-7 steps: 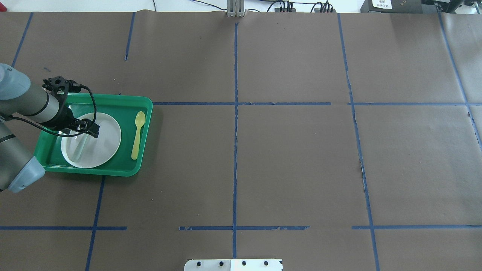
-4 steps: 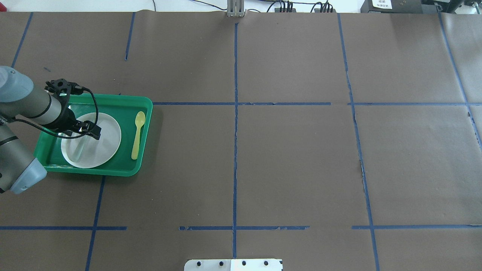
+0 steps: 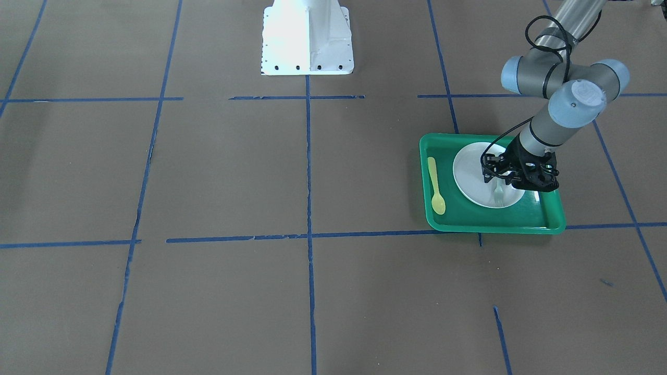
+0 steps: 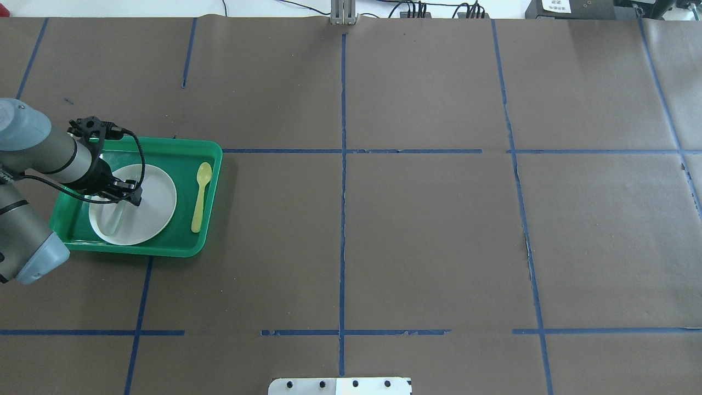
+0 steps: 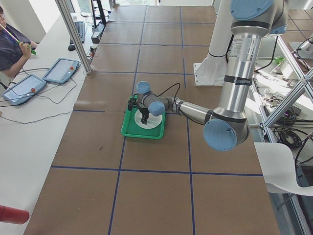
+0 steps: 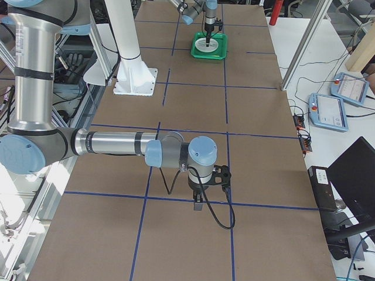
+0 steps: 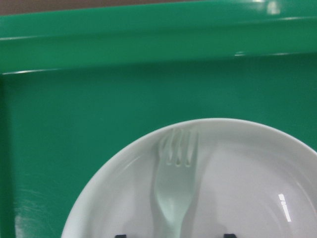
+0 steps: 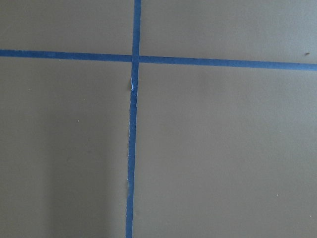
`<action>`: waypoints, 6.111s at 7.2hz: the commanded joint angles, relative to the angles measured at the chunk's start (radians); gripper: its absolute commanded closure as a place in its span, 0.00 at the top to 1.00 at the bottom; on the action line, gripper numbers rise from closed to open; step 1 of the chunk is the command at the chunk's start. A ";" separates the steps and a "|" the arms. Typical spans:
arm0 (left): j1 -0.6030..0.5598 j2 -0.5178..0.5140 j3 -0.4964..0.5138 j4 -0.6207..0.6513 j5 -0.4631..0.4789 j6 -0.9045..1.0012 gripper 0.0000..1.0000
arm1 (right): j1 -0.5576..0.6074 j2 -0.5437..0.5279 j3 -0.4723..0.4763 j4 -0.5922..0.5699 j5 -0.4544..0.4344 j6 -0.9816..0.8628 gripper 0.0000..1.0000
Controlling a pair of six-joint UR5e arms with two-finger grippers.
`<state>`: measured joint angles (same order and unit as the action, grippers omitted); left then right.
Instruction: Place fork
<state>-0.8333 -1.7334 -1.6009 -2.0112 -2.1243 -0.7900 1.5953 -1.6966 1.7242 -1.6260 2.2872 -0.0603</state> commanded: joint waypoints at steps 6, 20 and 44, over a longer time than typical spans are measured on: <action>-0.027 0.069 -0.138 0.014 -0.005 0.000 0.00 | 0.000 0.000 0.000 0.000 0.000 0.000 1.00; -0.153 0.077 -0.109 0.020 -0.011 0.014 1.00 | 0.000 0.000 0.000 0.000 0.000 0.000 1.00; -0.794 0.212 -0.034 0.482 -0.215 0.882 1.00 | 0.000 0.000 0.000 0.000 0.000 0.000 1.00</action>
<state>-1.6275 -1.5211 -1.6340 -1.5282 -2.3394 0.0915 1.5954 -1.6966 1.7242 -1.6260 2.2872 -0.0599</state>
